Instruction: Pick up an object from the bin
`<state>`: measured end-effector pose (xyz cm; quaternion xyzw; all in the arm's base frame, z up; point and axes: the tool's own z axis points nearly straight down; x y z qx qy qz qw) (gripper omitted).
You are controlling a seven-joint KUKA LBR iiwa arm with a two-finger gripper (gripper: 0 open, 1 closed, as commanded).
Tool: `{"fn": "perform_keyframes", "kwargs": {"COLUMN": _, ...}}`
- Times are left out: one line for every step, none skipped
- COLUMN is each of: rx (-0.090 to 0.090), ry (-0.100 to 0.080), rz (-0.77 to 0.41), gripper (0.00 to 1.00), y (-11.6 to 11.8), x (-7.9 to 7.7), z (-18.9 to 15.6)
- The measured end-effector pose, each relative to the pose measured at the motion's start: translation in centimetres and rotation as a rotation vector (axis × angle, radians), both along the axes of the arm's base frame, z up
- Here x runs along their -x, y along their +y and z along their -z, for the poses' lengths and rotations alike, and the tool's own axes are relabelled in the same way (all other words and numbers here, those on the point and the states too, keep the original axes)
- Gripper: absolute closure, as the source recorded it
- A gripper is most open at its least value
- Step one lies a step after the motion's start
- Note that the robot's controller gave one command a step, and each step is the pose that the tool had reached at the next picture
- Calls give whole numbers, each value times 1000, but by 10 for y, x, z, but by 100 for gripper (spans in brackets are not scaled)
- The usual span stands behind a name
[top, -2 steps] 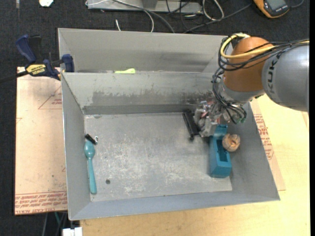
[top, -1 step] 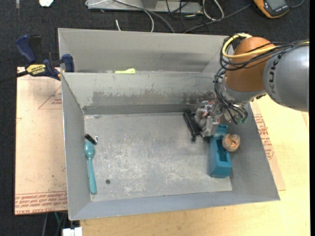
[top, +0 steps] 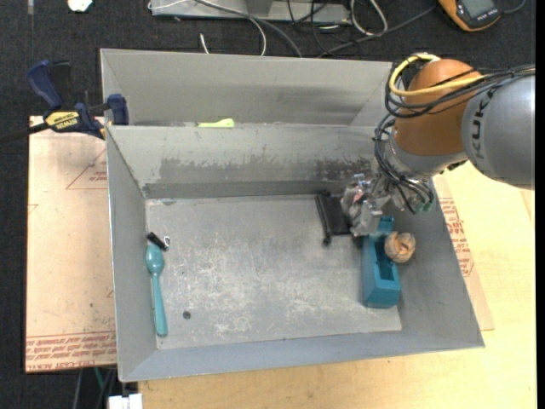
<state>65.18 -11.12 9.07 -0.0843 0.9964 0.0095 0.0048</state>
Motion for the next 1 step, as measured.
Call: {"fn": "perform_keyframes", "kwargs": {"rx": 2, "ry": -3, "rz": -1, "gripper": 100, "y": 0, "x": -1, "z": -40}}
